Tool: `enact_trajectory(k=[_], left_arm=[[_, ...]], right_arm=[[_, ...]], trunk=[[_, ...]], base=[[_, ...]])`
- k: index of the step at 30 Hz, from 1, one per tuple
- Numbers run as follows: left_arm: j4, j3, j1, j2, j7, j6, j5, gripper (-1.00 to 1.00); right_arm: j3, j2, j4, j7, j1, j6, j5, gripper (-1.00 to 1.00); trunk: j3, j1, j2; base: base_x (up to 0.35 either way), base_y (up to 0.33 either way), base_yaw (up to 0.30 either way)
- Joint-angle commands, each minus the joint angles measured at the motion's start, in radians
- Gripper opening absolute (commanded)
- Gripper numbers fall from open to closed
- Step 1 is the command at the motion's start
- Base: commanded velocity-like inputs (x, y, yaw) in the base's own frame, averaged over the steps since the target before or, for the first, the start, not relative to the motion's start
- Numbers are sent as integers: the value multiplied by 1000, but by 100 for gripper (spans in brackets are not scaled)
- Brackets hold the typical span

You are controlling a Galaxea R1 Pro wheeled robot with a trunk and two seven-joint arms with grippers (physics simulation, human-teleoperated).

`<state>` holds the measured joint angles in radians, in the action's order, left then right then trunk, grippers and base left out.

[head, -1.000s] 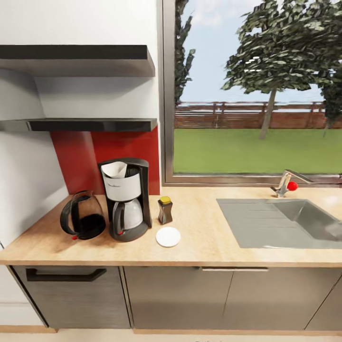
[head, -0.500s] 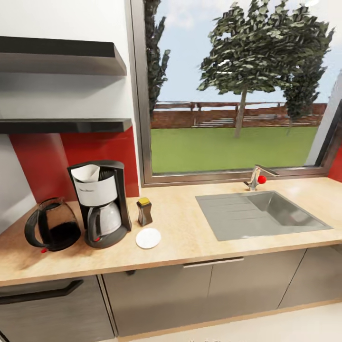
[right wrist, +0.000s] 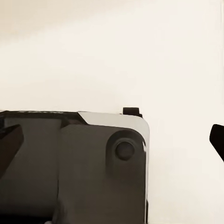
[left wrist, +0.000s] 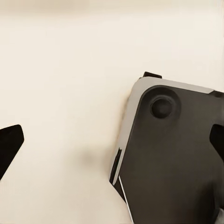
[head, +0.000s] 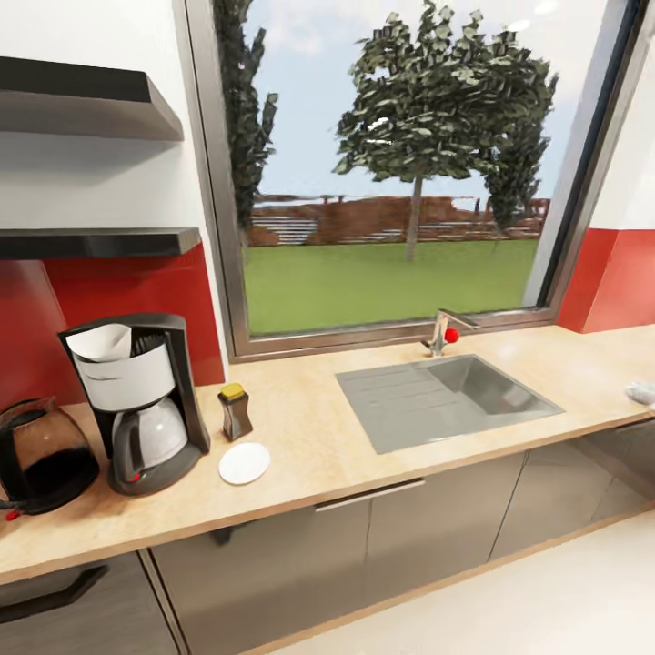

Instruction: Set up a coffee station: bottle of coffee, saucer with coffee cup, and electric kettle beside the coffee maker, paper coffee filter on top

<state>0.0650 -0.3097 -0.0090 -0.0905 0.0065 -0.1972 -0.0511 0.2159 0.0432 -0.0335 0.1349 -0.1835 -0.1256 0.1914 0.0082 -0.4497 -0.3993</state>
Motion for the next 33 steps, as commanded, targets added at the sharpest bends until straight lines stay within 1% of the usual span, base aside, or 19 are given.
enact_trajectory(k=[1,22,33], left_arm=[[-1,-5,0,0,1,-4,-6,100],[2,-5,0,1,1,-6,-4,100],[7,-1,0,2,-13,-6,-9,100]], right_arm=[[8,1,2,3,-1,-3,10,100],[11,0,1,3,-1,-2,10,100],[8,0,1,3,-1,-2,10,100]], trunk=[[0,0,-1],[0,0,-1],[0,0,-1]], base=[[0,0,-300],[0,0,-300],[0,0,-300]])
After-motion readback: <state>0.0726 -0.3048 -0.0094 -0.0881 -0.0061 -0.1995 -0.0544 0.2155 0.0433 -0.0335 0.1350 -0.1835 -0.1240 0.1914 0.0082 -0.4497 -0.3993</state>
